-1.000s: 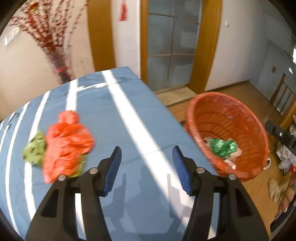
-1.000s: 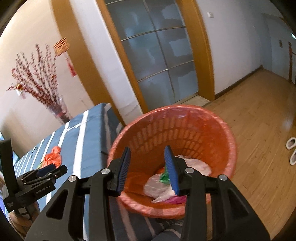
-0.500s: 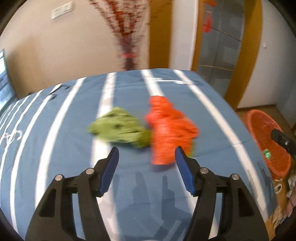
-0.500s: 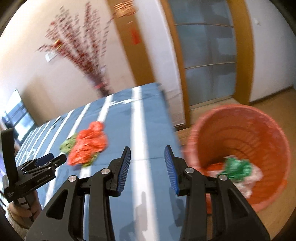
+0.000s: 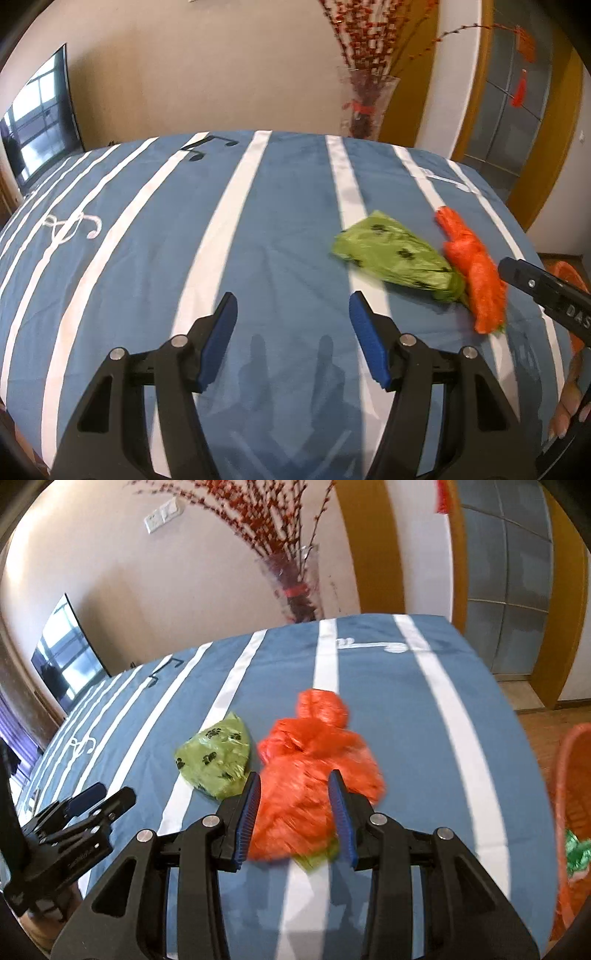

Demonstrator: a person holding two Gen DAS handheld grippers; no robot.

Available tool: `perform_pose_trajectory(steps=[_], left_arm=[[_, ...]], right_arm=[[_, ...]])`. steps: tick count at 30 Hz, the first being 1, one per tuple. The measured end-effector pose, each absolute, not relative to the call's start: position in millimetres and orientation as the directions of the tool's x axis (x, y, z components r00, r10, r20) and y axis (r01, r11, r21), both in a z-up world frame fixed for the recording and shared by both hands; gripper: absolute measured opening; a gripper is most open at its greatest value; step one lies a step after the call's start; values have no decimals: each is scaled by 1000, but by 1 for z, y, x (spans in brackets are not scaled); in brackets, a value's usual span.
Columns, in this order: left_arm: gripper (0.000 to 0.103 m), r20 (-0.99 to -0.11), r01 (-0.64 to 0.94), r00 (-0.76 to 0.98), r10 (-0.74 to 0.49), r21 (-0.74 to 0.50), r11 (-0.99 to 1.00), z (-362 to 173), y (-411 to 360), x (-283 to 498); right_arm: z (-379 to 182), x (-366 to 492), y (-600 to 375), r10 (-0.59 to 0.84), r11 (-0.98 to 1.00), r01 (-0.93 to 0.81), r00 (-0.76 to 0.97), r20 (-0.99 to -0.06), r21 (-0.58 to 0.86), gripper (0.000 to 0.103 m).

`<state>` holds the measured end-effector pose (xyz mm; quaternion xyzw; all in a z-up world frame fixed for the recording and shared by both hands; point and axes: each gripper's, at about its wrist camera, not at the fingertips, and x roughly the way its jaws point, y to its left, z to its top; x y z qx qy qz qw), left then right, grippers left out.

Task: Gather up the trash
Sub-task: 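Grasp the orange bag with the right gripper while the left reaches the lime-green bag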

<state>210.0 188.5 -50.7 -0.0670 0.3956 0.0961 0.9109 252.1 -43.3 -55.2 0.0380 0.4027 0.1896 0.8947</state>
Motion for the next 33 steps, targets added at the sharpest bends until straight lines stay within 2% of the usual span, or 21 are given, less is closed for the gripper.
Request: perform_pose_trajectory(steps=[3, 5, 8, 25, 30, 33], left_arm=[[62, -740, -238, 661, 123, -52, 970, -55, 193, 209], [62, -743, -238, 658, 118, -58, 969, -57, 196, 210], [62, -745, -230, 658, 112, -57, 971, -59, 194, 212], [63, -759, -150, 650, 28, -92, 984, -55, 148, 225], [72, -742, -102, 671, -8, -103, 989, -47, 116, 240], [80, -724, -76, 690, 2, -70, 995, -44, 95, 253]], right_arm=[[-68, 261, -35, 330, 936, -302, 579, -746, 179, 38], [-78, 262, -34, 315, 939, -299, 560, -766, 167, 18], [-79, 256, -38, 312, 941, -300, 582, -751, 159, 10], [-47, 229, -105, 237, 969, -220, 697, -677, 113, 8], [-45, 221, -133, 214, 976, -179, 705, -676, 123, 8], [-46, 217, -147, 210, 978, -158, 705, -678, 138, 8]])
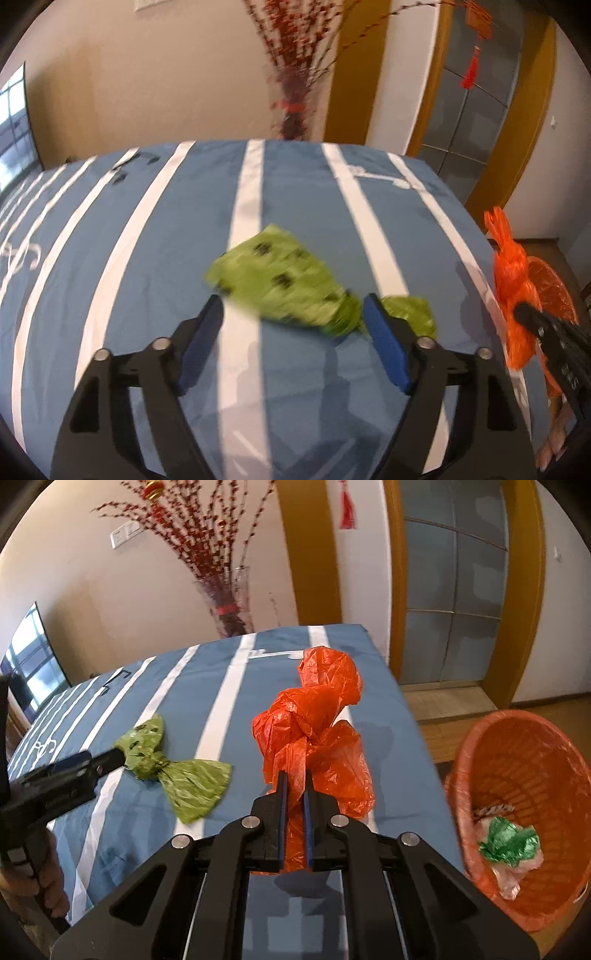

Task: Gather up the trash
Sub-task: 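Grasp the orange bag with the right gripper while the left reaches the lime-green bag, then grasp the lime-green paw-print bag with the left gripper and carry both bags to the basket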

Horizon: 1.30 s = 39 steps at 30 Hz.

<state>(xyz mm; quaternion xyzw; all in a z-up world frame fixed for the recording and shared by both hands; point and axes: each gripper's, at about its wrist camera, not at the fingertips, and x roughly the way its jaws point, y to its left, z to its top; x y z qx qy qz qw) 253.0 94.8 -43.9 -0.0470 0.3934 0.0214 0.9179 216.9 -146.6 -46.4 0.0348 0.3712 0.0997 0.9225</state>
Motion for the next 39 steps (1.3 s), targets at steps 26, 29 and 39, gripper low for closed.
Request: perform_pose_trajectory(steps=[26, 29, 39], left_arm=[[20, -755, 19, 655, -23, -14, 1000, -54, 50, 273], [20, -743, 40, 668, -37, -14, 999, -45, 40, 267], [20, -715, 129, 692, -101, -15, 992, -23, -5, 250]], right_arm=[[-40, 188, -189, 212, 975, -110, 724, -657, 193, 8], [-37, 183, -196, 207, 975, -99, 734, -647, 199, 8], [-26, 161, -227, 171, 977, -52, 773, -611, 207, 8]])
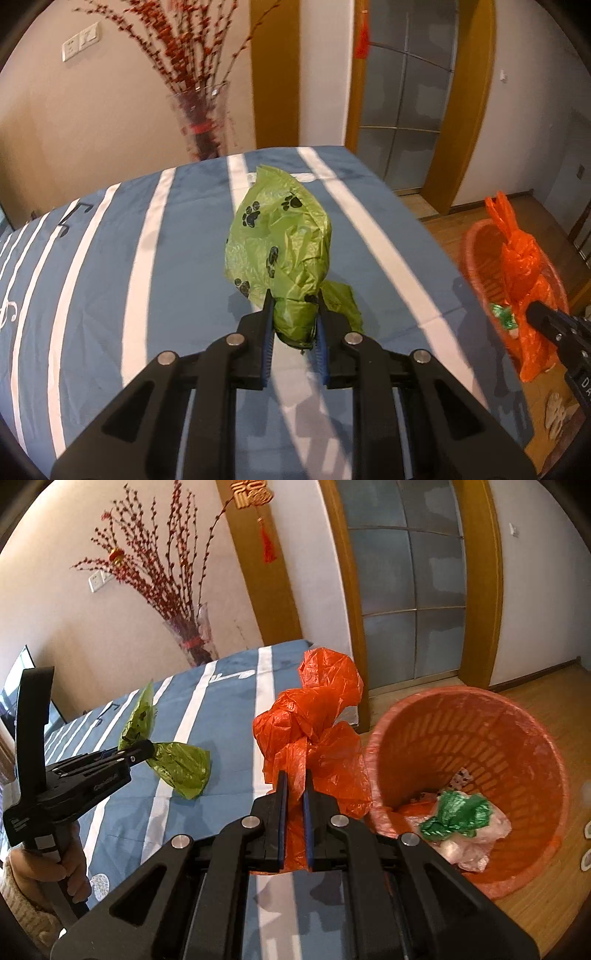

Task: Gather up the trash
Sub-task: 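Grasp the lime-green paw-print bag with the left gripper and carry both bags to the basket, then release the lime-green and orange bags into the basket with both grippers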

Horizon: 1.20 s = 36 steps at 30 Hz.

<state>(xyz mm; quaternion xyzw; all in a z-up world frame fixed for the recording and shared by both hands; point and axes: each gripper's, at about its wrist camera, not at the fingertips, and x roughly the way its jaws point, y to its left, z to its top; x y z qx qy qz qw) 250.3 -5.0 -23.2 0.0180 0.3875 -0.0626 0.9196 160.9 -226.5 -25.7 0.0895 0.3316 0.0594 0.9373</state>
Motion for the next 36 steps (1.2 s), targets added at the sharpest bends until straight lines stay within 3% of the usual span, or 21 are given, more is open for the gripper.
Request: perform_pose_trajectory(steps=[20, 36], left_arm=[[20, -673, 348, 671, -312, -85, 933, 13, -125, 221], [20, -699, 470, 588, -407, -115, 875, -4, -210, 224]], right_arm=[[-2, 112, -331, 42, 954, 122, 852, -522, 275, 8], [-10, 107, -376, -3, 932, 189, 856, -518, 308, 8]])
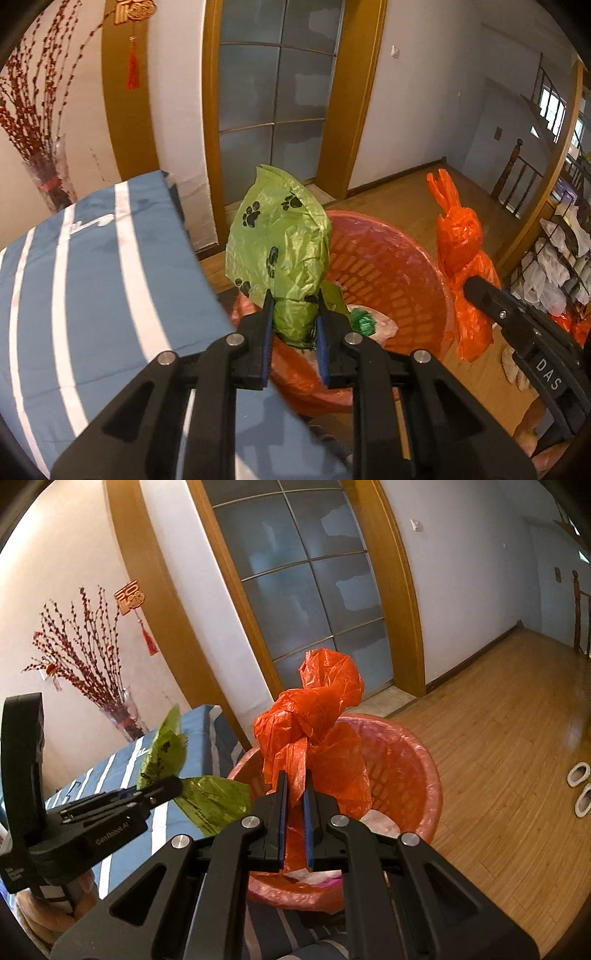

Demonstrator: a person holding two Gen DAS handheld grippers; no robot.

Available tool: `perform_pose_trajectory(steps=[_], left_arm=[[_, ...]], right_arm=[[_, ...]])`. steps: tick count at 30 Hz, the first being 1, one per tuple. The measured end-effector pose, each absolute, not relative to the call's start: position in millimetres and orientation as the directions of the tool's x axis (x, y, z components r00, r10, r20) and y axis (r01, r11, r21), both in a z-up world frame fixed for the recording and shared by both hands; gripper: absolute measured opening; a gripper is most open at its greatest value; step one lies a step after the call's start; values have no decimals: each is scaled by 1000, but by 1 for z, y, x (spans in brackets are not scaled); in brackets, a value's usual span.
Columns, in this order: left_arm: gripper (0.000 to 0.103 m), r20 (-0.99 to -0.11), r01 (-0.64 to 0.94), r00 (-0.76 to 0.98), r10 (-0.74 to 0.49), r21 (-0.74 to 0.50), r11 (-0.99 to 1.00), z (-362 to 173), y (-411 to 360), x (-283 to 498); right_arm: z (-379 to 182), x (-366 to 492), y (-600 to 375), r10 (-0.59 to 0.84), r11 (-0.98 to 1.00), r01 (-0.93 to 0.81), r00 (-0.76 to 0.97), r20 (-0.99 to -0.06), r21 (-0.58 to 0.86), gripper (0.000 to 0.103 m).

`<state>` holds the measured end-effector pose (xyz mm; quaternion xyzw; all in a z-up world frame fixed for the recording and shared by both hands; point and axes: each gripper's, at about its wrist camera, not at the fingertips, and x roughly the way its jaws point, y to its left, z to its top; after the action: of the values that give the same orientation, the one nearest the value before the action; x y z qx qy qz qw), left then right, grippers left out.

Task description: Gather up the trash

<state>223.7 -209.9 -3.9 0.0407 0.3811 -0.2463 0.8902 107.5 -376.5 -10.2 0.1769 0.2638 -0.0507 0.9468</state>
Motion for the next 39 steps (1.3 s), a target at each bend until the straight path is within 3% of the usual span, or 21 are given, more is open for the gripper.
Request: perform_pose_trajectory(steps=[7, 8, 9, 11, 13, 18, 20, 26, 30, 35, 39], left_arm=[[23, -721, 474, 556, -413, -134, 870, -18, -232, 236], [26, -726, 473, 551, -410, -133, 871, -21, -235, 239], [35, -731, 471, 548, -406, -130, 872, -24, -237, 240], [46, -743, 459, 544, -390, -126, 879, -30, -238, 244], [49, -749, 451, 539, -386, -130, 883, -35, -235, 246], [56, -755, 422, 551, -356, -116, 899, -39, -215, 246], [60, -747, 413, 568, -346, -105, 905, -36, -204, 242], [76, -686, 372, 661, -304, -51, 927, -14, -162, 208], [86, -638, 333, 717, -282, -42, 942, -2, -133, 181], [97, -560, 262, 801, -214, 7, 965, 8, -101, 135], [99, -532, 220, 830, -167, 37, 975, 12, -87, 110]], right_arm=[[-18, 121, -388, 10, 924, 193, 851, -526, 331, 9], [-19, 124, -389, 12, 924, 193, 848, -530, 330, 10], [-21, 125, -391, 11, 923, 196, 846, -533, 331, 11], [-23, 127, -393, 15, 918, 201, 842, -539, 341, 28], [-23, 124, -395, 10, 916, 207, 845, -534, 345, 42], [-20, 106, -396, -36, 912, 244, 848, -529, 329, 51], [-16, 99, -394, -62, 916, 254, 854, -516, 311, 66], [5, 65, -360, -154, 947, 264, 876, -456, 186, 92], [13, 48, -332, -201, 961, 262, 883, -425, 89, 99], [19, 28, -298, -246, 962, 272, 884, -398, 9, 101], [16, 17, -281, -241, 963, 270, 882, -405, 14, 101]])
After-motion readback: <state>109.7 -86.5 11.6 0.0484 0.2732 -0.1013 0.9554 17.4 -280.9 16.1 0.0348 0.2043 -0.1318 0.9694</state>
